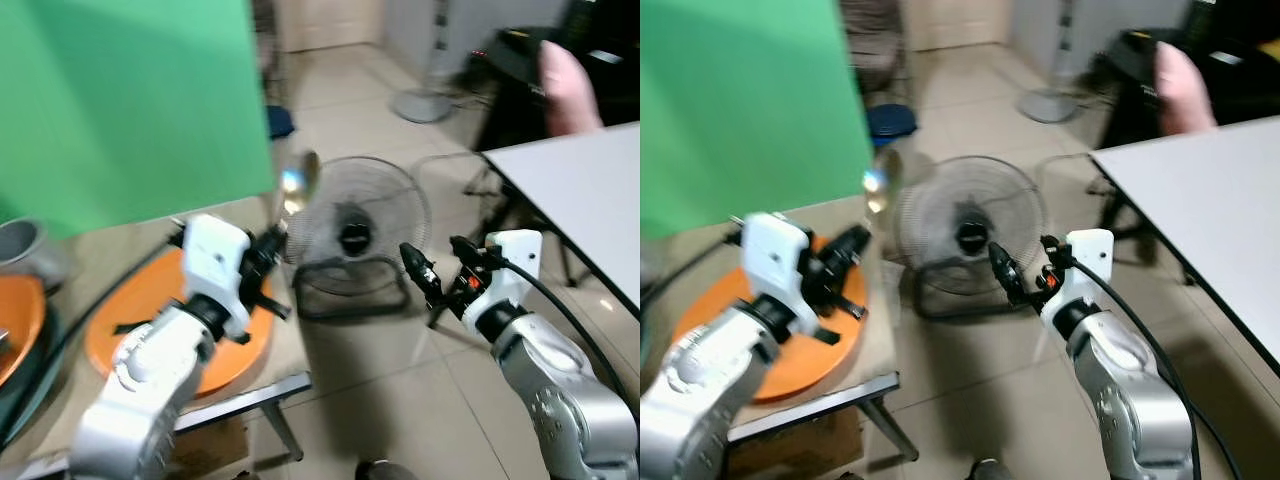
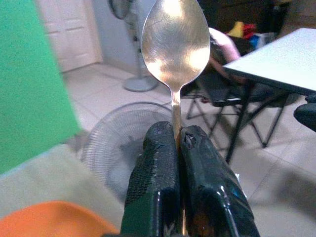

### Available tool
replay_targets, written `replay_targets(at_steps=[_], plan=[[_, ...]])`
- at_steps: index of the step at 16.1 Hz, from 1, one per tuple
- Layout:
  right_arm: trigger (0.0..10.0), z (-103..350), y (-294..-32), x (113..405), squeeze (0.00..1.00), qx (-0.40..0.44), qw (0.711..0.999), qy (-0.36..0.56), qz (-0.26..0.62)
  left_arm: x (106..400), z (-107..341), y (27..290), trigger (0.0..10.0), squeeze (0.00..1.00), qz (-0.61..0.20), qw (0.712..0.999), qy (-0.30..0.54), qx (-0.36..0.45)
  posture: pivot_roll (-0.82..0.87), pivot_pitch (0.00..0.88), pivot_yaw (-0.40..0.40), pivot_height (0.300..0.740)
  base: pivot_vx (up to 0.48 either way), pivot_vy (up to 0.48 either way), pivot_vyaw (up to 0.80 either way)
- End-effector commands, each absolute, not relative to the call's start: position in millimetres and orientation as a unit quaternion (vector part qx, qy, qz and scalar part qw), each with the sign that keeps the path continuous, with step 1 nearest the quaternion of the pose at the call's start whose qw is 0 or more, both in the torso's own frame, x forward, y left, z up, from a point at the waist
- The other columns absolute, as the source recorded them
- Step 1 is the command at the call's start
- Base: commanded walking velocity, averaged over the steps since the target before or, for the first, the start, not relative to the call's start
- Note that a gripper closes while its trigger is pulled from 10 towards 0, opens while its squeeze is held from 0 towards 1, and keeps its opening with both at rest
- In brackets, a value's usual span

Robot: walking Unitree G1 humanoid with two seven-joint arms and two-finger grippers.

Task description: Setting the table

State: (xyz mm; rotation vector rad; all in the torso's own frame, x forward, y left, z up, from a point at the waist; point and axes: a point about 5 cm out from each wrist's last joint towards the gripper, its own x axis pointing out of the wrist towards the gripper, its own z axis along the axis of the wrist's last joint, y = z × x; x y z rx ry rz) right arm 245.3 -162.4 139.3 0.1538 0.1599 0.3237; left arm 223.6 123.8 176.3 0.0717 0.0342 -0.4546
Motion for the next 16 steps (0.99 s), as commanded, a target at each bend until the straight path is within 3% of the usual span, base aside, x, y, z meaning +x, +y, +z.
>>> replay_targets(at_steps=[1, 5, 16], plan=[[10.0, 144.4, -167.2, 241.5, 0.0, 0.065, 0.985, 0.075, 0.14, 220.2, 176.3, 125.8, 10.0, 0.0, -0.2, 0.978, 0.005, 0.059, -0.1, 0.0, 0.057, 0.74, 0.0, 0.0, -0.8], [10.0, 144.1, -172.2, 231.1, 0.0, 0.056, 0.988, 0.083, 0.116, 209.9, 163.2, 130.7, 10.0, 0.0, -0.136, 0.987, 0.015, 0.083, -0.11, 0.0, 0.054, 0.74, 0.0, 0.0, -0.8], [10.0, 141.1, -174.8, 227.9, 0.0, 0.057, 0.989, 0.1, 0.098, 213.7, 165.0, 133.6, 10.0, 0.0, -0.083, 0.994, -0.001, 0.071, -0.1, 0.0, 0.052, 0.74, 0.0, 0.0, -0.8]])
